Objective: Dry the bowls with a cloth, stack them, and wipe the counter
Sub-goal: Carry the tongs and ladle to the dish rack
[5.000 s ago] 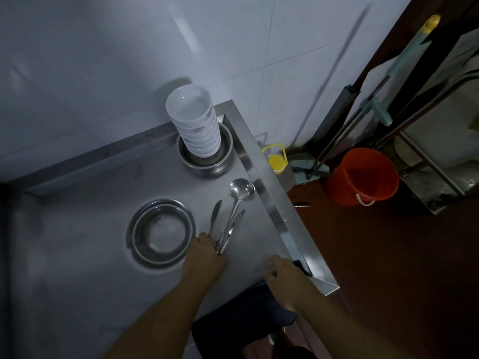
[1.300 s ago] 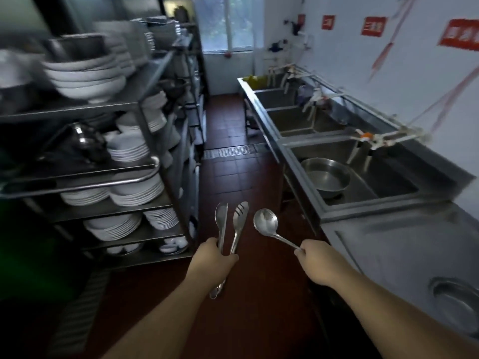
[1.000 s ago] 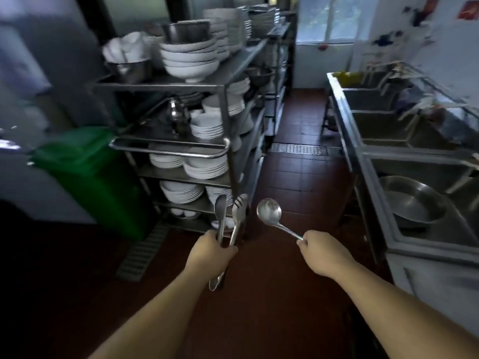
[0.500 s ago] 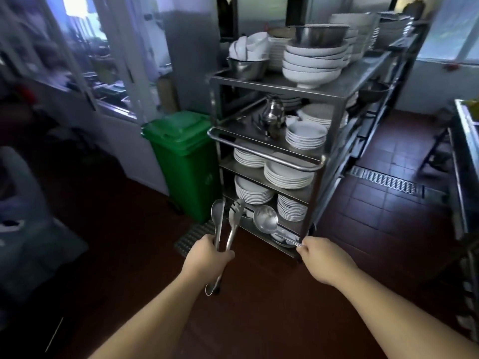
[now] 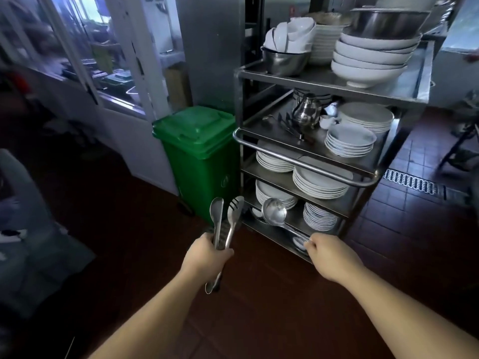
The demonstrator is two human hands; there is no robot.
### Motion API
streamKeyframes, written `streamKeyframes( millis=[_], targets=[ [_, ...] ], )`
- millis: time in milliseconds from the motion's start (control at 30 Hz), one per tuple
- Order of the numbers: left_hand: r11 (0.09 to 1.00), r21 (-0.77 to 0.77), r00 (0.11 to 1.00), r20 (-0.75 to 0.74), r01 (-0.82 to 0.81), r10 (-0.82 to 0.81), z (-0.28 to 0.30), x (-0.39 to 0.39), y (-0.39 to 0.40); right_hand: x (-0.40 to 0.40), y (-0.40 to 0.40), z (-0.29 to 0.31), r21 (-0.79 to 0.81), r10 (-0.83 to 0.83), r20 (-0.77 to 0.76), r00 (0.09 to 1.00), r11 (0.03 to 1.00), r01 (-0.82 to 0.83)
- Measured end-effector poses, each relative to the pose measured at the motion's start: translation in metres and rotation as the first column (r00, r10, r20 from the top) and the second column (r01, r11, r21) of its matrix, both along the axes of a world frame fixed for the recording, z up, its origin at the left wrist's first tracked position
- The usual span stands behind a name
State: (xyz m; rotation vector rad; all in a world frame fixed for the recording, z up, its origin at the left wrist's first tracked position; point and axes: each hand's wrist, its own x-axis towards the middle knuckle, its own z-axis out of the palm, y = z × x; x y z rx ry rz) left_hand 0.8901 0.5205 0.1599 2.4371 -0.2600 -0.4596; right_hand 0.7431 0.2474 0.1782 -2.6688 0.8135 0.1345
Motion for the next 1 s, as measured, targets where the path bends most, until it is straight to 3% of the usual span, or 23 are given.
streamKeyframes(
  millis=[433,733,1000],
  targets=[
    [0.998,-0.055,0.998,-0.056,-0.026,0.023,-0.012,0.140,-0.087,0.151,-0.081,-0.027,-0.026,-0.010,0.040,0.999,1.000,0.011],
    [0.999,-0.025,0.998,-0.030,-0.048,0.047,0.010,0.241,-0.179,0.269,-0.181,-0.004,-0.033,0.063,0.057,0.996,0.998,-0.061],
    [0.995,0.037,0.996,0.012,0.091,-0.091,0.027,0.322,-0.252,0.324,-0.235,-0.004,-0.007,-0.007,0.028,1.000,1.000,0.007]
  ],
)
